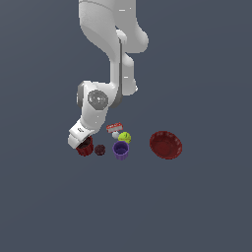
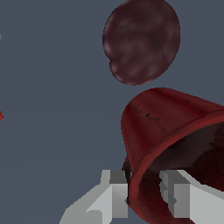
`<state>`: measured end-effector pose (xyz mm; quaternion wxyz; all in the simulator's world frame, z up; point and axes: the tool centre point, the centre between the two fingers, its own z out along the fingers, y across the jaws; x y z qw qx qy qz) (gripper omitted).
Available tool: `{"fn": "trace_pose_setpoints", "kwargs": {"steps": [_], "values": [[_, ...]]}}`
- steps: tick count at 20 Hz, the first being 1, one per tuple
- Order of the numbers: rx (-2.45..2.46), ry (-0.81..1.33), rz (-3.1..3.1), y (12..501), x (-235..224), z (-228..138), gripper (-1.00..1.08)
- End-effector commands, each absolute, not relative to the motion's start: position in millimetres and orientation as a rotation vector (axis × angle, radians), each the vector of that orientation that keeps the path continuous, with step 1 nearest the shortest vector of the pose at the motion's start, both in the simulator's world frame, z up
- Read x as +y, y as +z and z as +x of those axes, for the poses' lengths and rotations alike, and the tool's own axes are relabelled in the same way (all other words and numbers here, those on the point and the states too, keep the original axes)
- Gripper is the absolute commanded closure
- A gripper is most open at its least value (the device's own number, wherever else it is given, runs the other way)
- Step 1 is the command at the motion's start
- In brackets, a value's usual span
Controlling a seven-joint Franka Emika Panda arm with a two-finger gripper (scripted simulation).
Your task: Pick up a designated object from a clutter of objects.
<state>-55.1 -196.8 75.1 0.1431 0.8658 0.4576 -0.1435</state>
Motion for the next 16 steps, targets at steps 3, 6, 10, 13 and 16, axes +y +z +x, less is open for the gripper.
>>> {"fn": "trace_pose_setpoints", "kwargs": {"steps": [3,6,10,13,16], "values": [[1.324,-0.418,2.497,73.3,-195.8,-56.2,1.08],[1.321,-0.414,2.497,75.8,-195.8,-55.2,1.08],[1.321,-0.414,2.497,82.3,-189.9,-56.0,1.08],[1.321,-0.414,2.496,91.5,-181.3,-56.9,1.08],[1.322,-0.415,2.496,104.6,-169.0,-58.3,1.08]]}}
